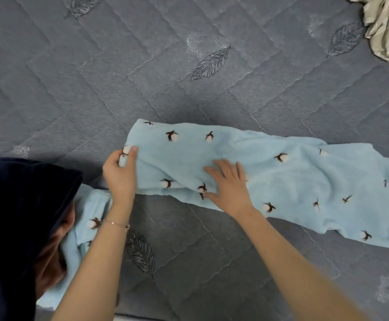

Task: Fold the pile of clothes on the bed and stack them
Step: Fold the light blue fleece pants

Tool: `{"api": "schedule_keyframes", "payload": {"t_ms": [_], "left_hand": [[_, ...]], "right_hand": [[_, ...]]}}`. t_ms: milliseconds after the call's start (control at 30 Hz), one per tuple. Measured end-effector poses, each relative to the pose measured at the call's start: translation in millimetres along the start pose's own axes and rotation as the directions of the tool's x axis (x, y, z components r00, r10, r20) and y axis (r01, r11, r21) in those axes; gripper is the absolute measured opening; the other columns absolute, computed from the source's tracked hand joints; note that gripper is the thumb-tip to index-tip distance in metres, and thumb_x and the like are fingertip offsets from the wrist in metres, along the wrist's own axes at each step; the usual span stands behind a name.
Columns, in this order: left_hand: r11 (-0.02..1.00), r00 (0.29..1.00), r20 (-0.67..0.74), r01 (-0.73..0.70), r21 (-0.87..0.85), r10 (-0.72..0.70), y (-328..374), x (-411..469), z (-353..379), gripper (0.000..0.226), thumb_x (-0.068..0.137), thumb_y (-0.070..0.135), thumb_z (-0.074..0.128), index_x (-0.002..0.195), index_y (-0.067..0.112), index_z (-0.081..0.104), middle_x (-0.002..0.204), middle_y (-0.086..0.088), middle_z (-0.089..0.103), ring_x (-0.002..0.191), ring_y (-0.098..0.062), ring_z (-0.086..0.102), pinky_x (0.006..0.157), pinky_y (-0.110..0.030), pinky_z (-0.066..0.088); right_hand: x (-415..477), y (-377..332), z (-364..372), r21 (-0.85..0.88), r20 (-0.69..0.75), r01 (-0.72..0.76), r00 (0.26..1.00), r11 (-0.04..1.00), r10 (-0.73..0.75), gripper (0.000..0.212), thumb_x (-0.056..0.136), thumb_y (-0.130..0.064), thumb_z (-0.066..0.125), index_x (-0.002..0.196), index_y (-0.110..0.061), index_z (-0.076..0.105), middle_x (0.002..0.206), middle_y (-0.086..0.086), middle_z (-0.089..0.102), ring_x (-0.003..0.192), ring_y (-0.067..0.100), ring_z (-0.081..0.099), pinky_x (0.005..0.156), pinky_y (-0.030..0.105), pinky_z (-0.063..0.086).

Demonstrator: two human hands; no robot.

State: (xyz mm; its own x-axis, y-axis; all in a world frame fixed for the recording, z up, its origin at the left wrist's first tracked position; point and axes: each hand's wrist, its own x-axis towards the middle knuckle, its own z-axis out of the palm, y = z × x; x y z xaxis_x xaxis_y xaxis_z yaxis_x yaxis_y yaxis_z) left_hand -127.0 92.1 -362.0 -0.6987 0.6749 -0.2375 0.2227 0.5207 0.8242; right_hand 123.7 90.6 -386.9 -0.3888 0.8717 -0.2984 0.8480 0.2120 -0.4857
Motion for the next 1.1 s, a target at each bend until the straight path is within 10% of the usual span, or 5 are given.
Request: {"api": "schedule_keyframes", "payload": {"t_ms": [200,300,400,700,1100], "left_hand": [[0.985,0.999,-0.023,-0.041,0.168,0.045,-10.8,6.8,-16.4,0.035,0.081,0.048,0.069,0.062,0.022,0.053,0.055,0.016,0.054,0.055,-0.001,0.046,0.056,-0.021,0.036],[0.839,0.987,0.116,-0.158,0.521,0.114,-26.0,3.1,-13.5,0.04,0.083,0.052,0.067,0.099,0.015,0.062,0.093,-0.007,0.067,0.086,-0.03,0.061,0.07,-0.034,0.041],[0.669,0.945,0.28,-0.318,0.671,0.168,-41.4,-9.0,-6.5,0.068,0.084,0.04,0.071,0.138,0.005,0.047,0.127,-0.026,0.051,0.114,-0.045,0.049,0.094,-0.053,0.038],[0.443,0.659,0.635,-0.748,0.494,0.403,-14.5,-76.1,66.7,0.065,0.093,0.041,0.059,0.15,0.019,0.035,0.157,-0.02,0.024,0.145,-0.042,0.02,0.116,-0.058,0.014],[0.635,0.57,0.694,-0.744,0.208,0.44,49.6,-128.0,202.1,0.039,0.103,0.01,0.038,0.141,0.01,0.047,0.147,-0.01,0.045,0.141,-0.03,0.035,0.117,-0.044,0.022]], "right_hand": [[-5.2,-6.3,-10.2,0.189,-0.244,0.072,0.97,0.979,-0.024,0.02,0.092,-0.016,0.06,0.084,0.0,0.068,0.073,0.011,0.064,0.071,0.03,0.06,0.067,0.039,0.049],[-10.6,-6.5,-3.7,0.064,-0.118,0.08,0.99,0.995,-0.072,0.026,0.097,-0.027,0.054,0.101,-0.009,0.072,0.107,0.007,0.068,0.107,0.032,0.059,0.098,0.043,0.038],[-20.1,-4.0,7.0,-0.008,0.228,-0.089,0.97,0.996,0.088,0.046,0.102,-0.052,0.03,0.139,-0.034,0.05,0.16,-0.004,0.019,0.149,0.022,0.002,0.119,0.045,-0.01],[-17.4,25.5,-20.8,-0.076,-0.131,-0.277,0.955,0.958,0.266,0.066,0.094,-0.04,0.053,0.153,-0.03,0.024,0.163,0.006,0.007,0.15,0.03,-0.005,0.117,0.047,-0.012],[-54.1,159.8,-101.1,0.056,-0.314,-0.413,0.857,0.909,0.409,0.049,0.104,-0.028,0.037,0.152,-0.019,0.03,0.16,0.008,0.021,0.15,0.029,0.009,0.12,0.047,-0.003]]}}
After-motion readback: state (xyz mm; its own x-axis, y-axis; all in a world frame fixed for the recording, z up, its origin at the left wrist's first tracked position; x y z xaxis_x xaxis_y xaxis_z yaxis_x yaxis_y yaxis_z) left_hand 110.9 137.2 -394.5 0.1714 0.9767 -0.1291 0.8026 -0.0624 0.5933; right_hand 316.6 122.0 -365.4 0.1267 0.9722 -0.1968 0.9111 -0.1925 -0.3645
